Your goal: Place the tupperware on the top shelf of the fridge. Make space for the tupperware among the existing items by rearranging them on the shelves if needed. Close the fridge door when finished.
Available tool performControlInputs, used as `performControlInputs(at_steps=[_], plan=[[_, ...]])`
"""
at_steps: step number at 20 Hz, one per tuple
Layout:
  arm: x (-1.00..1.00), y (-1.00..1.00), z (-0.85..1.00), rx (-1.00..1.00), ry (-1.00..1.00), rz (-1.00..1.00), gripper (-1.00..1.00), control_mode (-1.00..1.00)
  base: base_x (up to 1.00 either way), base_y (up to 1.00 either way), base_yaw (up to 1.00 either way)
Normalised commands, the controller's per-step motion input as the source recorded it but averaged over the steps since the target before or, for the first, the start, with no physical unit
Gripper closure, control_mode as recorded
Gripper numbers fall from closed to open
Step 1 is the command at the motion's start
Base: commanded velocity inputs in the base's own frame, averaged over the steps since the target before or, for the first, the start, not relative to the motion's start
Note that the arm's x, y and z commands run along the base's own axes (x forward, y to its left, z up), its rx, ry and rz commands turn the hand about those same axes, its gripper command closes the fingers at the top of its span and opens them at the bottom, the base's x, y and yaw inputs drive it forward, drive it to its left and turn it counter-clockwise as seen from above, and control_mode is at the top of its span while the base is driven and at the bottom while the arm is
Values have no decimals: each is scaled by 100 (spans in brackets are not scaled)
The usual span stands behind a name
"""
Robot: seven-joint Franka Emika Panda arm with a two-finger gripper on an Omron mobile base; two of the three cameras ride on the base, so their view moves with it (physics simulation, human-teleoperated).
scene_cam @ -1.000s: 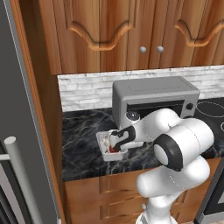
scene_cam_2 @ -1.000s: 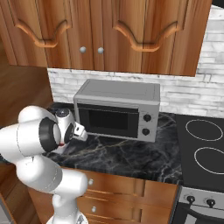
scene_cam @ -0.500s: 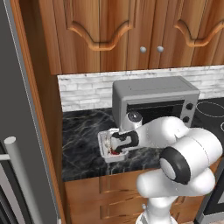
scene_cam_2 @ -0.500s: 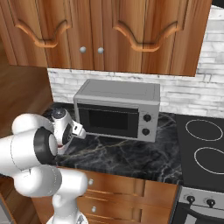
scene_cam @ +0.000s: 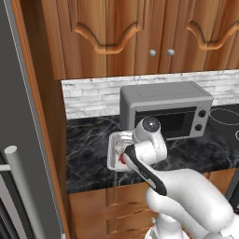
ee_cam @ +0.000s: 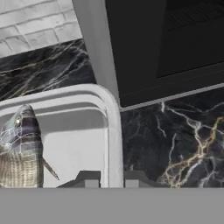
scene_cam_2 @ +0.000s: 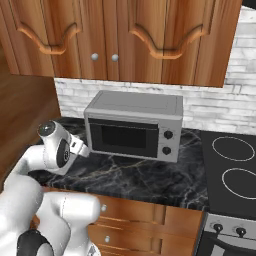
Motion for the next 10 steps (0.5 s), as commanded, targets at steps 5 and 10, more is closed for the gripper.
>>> performControlInputs(at_steps=[5, 10], plan=[[-52, -25, 93, 5, 0, -38, 100, -100, 0, 0, 0], [-46, -57, 74, 21, -5, -42, 100, -100, 0, 0, 0]])
